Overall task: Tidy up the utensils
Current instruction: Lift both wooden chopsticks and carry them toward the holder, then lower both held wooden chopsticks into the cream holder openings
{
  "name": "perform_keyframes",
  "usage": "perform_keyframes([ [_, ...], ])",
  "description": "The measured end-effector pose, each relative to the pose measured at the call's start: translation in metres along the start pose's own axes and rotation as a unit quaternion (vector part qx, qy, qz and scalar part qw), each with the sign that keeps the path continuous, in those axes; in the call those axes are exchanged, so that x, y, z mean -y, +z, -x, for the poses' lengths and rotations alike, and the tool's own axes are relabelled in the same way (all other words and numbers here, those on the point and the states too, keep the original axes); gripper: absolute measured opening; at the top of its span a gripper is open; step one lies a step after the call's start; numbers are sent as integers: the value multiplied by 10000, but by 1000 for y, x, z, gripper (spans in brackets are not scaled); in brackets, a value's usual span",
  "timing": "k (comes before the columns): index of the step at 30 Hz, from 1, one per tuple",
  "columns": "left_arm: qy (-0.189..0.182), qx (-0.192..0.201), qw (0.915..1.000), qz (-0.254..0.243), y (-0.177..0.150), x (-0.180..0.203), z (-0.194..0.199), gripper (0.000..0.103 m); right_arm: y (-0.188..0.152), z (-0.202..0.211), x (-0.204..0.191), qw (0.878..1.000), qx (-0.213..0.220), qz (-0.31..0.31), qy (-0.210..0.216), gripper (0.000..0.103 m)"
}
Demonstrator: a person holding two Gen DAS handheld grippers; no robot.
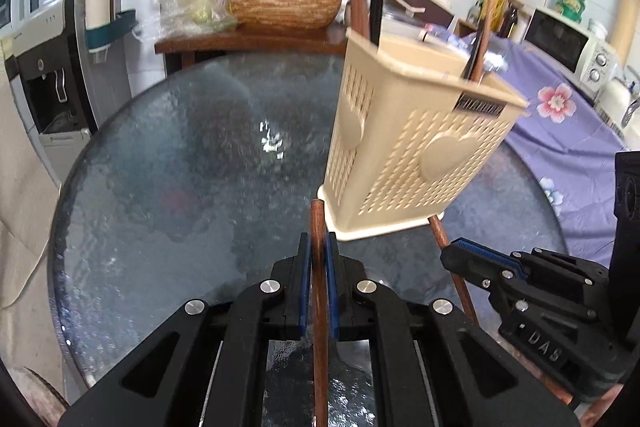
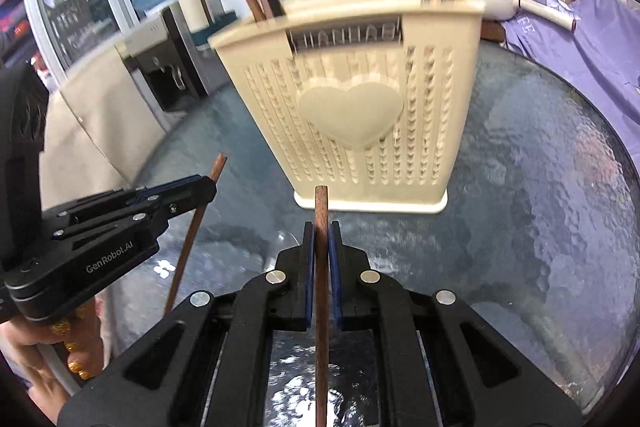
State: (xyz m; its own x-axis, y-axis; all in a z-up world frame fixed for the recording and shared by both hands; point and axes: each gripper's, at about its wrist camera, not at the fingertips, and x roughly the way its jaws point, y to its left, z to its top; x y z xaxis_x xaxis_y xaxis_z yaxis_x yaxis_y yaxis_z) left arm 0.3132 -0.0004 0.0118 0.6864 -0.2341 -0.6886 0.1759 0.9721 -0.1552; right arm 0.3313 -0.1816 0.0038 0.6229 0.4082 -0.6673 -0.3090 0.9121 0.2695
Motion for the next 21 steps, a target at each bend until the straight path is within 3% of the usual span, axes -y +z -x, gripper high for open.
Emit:
perform_keyframes([
  [21, -312, 1085, 9921, -539, 19, 31, 103, 7, 33, 112, -26, 9933, 893, 641, 342, 8],
])
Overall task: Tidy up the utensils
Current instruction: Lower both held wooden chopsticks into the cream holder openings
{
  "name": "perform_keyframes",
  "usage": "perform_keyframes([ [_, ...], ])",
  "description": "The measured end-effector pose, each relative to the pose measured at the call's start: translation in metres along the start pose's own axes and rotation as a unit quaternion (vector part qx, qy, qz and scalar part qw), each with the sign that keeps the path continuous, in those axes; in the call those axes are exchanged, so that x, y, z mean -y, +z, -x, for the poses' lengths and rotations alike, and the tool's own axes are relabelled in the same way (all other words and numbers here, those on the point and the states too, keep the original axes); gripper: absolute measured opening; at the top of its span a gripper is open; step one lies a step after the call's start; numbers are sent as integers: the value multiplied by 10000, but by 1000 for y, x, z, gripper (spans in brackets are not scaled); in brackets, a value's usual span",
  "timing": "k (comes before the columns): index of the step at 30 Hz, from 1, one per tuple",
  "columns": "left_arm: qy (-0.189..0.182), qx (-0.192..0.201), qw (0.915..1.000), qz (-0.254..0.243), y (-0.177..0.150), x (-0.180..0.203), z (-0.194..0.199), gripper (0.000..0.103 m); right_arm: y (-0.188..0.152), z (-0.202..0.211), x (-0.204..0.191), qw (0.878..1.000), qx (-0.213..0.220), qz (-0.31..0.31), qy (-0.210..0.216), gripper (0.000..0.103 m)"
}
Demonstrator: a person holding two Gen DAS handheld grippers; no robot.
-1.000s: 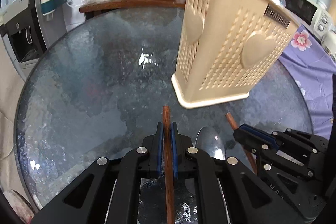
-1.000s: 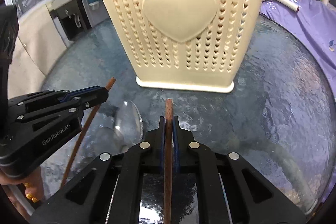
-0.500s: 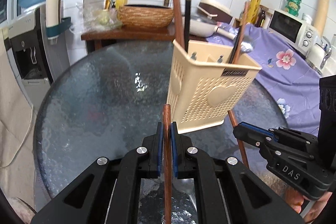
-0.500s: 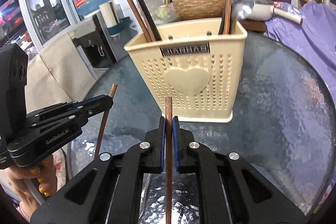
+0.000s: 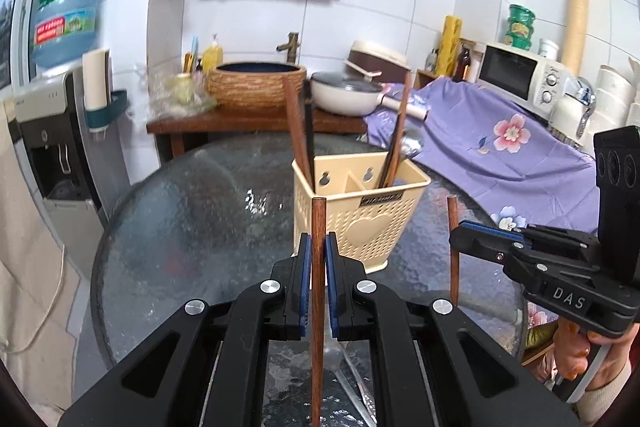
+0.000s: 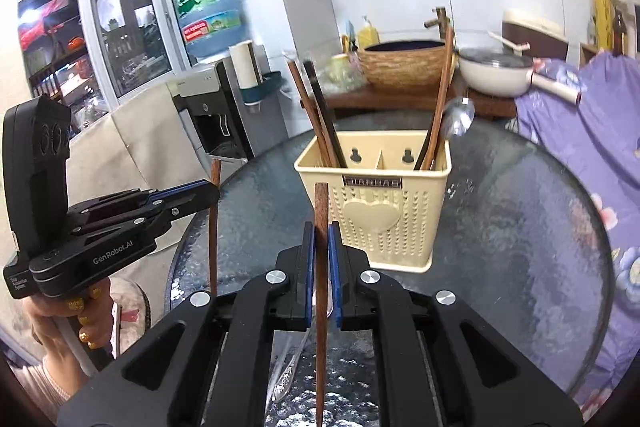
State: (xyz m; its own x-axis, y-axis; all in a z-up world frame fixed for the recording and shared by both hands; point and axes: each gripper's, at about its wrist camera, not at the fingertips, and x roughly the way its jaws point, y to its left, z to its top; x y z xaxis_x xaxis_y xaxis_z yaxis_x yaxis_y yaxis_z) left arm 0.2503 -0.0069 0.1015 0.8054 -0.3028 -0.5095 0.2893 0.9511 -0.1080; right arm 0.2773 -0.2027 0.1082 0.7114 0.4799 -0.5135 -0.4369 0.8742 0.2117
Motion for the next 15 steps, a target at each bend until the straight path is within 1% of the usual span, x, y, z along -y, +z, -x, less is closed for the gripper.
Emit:
perform_keyframes([
  [3, -65, 98, 9999, -89, 4, 5, 9, 7, 6, 12, -7, 9999, 78, 128, -17, 8],
  [11, -341, 291, 9988, -201, 19, 13, 30, 7, 21, 33, -6, 9995, 259, 174, 86, 7],
  [15, -362, 363, 9983, -267, 28, 16, 34, 7, 29, 36, -9, 9990, 350, 269, 59, 7],
])
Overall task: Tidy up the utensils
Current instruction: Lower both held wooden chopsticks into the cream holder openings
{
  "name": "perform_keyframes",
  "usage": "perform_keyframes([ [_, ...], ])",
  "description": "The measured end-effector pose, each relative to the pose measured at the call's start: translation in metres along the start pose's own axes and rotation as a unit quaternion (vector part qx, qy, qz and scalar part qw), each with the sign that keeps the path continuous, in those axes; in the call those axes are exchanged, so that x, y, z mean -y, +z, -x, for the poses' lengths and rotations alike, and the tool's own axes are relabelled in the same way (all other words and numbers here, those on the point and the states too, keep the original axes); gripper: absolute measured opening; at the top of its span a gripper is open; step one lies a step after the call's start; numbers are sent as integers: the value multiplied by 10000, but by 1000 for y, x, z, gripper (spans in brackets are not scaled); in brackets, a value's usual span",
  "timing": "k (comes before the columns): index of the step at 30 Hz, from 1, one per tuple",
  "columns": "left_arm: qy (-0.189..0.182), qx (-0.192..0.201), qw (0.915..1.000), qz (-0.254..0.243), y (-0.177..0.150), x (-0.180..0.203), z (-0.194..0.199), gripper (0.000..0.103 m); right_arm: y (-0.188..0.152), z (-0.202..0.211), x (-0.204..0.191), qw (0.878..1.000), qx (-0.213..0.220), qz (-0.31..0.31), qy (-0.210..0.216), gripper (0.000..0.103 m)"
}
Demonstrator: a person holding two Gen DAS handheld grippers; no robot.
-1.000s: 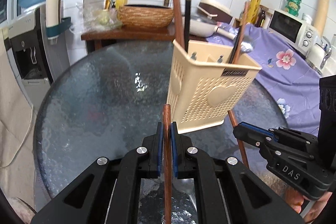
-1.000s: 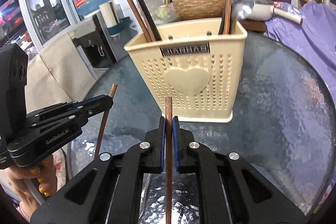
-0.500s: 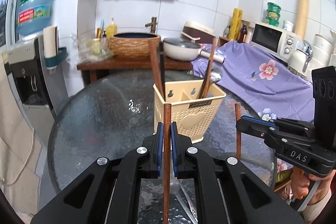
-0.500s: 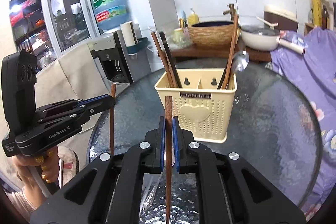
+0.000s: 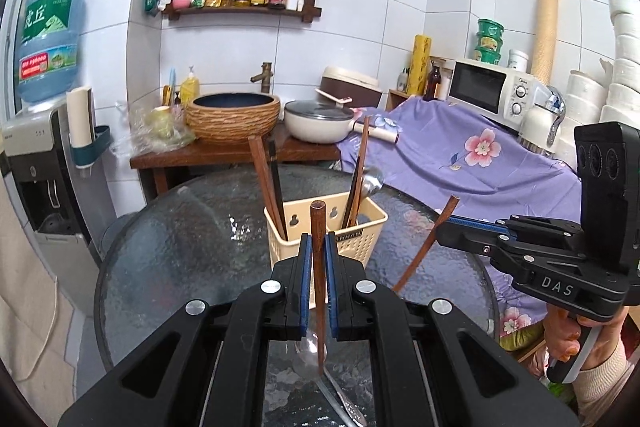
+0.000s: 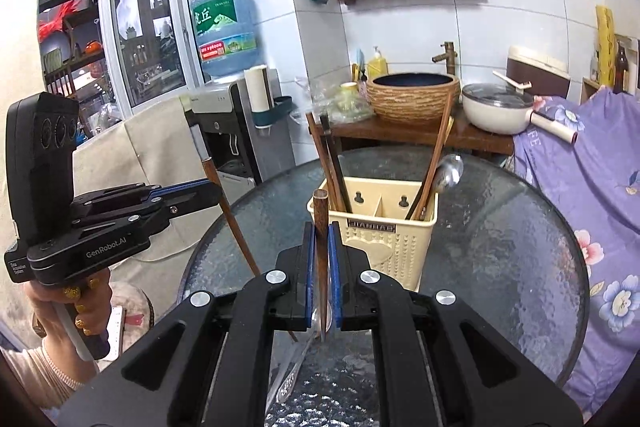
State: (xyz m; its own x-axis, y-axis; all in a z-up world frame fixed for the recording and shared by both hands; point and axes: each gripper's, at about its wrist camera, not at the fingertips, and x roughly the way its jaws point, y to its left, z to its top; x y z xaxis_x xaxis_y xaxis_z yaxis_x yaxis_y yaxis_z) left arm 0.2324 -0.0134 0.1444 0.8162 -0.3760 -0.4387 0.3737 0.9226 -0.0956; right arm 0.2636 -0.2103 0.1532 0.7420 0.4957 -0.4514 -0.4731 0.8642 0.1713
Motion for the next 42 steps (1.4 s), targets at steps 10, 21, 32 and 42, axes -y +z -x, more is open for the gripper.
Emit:
perform_keyframes([
  [10, -248, 110, 9996, -56, 38, 4, 2, 7, 39, 3, -6, 9994, 55, 319, -157, 7],
  [21, -387, 307, 9987, 159, 103, 5, -7, 6, 115, 17, -1, 9985, 358, 306, -297, 7],
  [32, 308, 773, 9960, 337, 157, -5, -19, 6, 163, 0, 19, 9928, 778, 236, -884, 7],
  [42, 635, 312, 9966, 427, 128, -17, -78, 6, 128, -58, 50, 9928, 424, -9, -1117, 7],
])
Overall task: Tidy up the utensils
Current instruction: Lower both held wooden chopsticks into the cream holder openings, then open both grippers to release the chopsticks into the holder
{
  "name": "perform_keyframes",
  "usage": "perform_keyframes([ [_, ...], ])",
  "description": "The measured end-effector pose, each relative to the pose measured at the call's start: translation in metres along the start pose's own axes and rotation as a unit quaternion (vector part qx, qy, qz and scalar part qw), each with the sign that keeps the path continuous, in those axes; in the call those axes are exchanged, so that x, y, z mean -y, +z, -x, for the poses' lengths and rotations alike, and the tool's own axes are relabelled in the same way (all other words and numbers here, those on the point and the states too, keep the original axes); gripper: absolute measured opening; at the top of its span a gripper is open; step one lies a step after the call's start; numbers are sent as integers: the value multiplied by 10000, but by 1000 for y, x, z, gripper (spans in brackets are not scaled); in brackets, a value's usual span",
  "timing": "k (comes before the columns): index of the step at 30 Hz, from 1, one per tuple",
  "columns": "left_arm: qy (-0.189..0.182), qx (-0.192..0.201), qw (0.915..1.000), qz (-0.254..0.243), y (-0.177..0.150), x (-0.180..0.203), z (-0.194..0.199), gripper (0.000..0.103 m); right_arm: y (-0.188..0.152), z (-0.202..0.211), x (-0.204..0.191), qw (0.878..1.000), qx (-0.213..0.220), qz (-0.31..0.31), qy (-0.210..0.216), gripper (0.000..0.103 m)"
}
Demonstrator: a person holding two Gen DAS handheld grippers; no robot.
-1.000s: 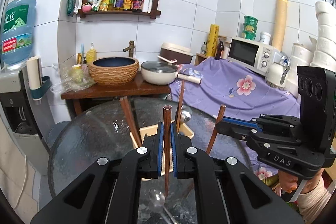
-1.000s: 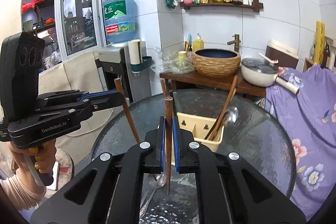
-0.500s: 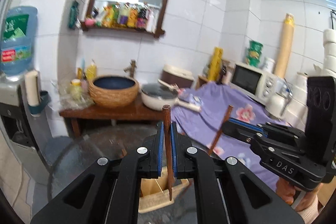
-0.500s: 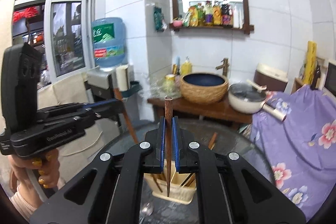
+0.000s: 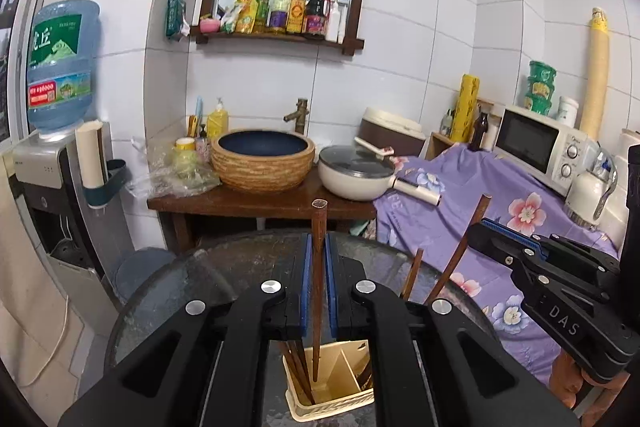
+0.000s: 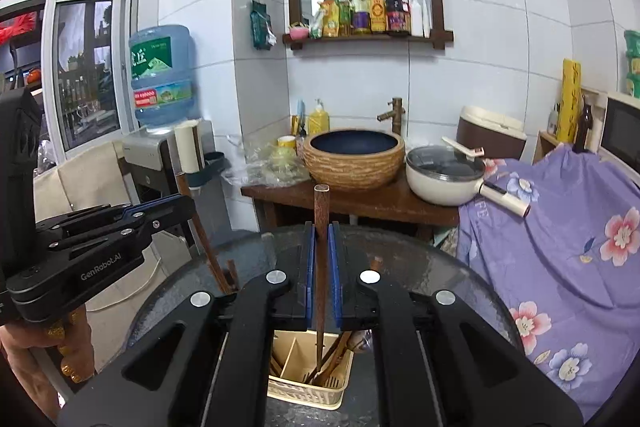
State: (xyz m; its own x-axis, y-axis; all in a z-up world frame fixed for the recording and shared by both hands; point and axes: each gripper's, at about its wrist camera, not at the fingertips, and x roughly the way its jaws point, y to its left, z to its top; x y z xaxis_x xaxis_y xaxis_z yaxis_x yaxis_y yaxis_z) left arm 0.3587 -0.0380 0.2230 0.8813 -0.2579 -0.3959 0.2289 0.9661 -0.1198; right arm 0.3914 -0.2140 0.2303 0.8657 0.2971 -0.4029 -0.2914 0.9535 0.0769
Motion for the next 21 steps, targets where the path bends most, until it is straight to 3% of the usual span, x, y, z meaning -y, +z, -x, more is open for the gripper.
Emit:
perform_keyframes([
  [10, 132, -522, 9985, -19, -60, -9, -37, 6, -44, -33, 6, 9992, -395, -98, -24, 7],
  [21, 265, -812, 9961, -241, -93, -11, -58, 4, -74, -51, 12, 9975, -701, -100, -71, 7],
])
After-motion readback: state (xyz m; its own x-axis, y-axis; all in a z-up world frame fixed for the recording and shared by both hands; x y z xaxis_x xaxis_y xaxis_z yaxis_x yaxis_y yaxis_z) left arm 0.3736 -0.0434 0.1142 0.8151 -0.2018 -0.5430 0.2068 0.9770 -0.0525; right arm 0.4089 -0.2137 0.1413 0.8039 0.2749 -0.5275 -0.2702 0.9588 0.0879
